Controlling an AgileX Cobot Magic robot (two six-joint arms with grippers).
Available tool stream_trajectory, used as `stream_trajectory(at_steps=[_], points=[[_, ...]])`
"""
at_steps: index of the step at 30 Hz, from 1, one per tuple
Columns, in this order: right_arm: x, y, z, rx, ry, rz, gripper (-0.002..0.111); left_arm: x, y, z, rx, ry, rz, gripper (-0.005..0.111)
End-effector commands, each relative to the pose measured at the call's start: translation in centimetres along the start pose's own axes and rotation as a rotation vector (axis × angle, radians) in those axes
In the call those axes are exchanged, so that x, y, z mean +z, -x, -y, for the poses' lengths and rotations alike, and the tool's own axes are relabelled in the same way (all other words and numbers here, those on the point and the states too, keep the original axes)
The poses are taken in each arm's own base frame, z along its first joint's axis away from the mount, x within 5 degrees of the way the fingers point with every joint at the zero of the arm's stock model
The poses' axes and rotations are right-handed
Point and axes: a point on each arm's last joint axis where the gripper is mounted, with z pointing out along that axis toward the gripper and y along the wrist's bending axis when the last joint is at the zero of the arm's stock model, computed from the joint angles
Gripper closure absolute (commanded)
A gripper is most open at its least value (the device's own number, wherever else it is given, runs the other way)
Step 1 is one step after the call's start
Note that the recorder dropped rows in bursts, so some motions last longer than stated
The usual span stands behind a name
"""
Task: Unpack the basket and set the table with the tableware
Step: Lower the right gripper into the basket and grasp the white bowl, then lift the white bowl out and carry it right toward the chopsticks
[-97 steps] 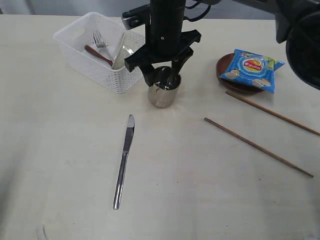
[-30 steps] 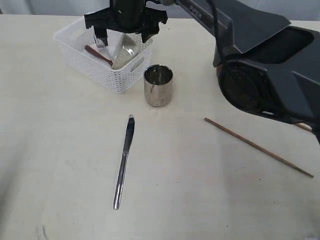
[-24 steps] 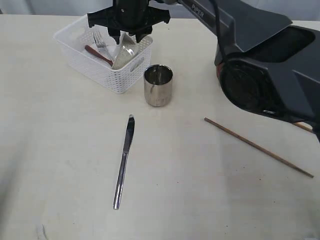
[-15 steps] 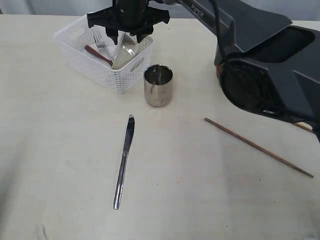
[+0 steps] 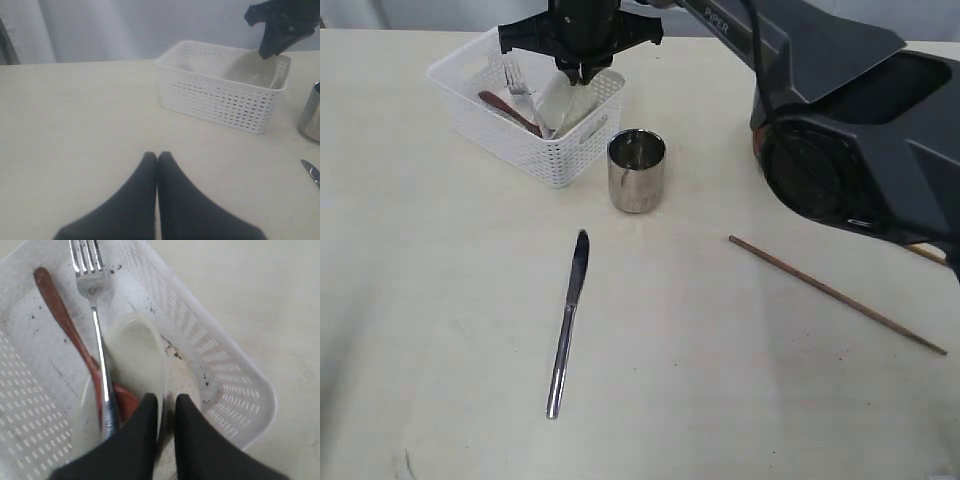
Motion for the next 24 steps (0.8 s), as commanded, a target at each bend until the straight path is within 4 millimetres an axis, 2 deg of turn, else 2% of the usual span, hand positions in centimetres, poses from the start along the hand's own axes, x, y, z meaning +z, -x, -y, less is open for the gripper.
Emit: stream_trajectory(at_steps=[1, 6, 14, 24], points=[[-0.2, 0.2, 0.2, 0.013, 0.006, 0.002, 0.109, 0.0, 0.0, 0.1, -0.001, -0.008, 0.005, 0.107], [-0.6, 0.3, 0.2, 0.012, 0.010, 0.012, 0.109, 0.0, 0.0, 0.1, -0.001, -0.008, 0.005, 0.107], [-2.6, 1.3, 0.0, 0.058, 0.103, 0.067, 0.109, 0.0, 0.0, 0.1, -0.001, -0.008, 0.005, 0.107], [-2.9, 1.6, 1.1, 0.089, 0.125, 0.035, 0.109, 0.0, 0.0, 0.1, -0.001, -0.008, 0.005, 0.107]])
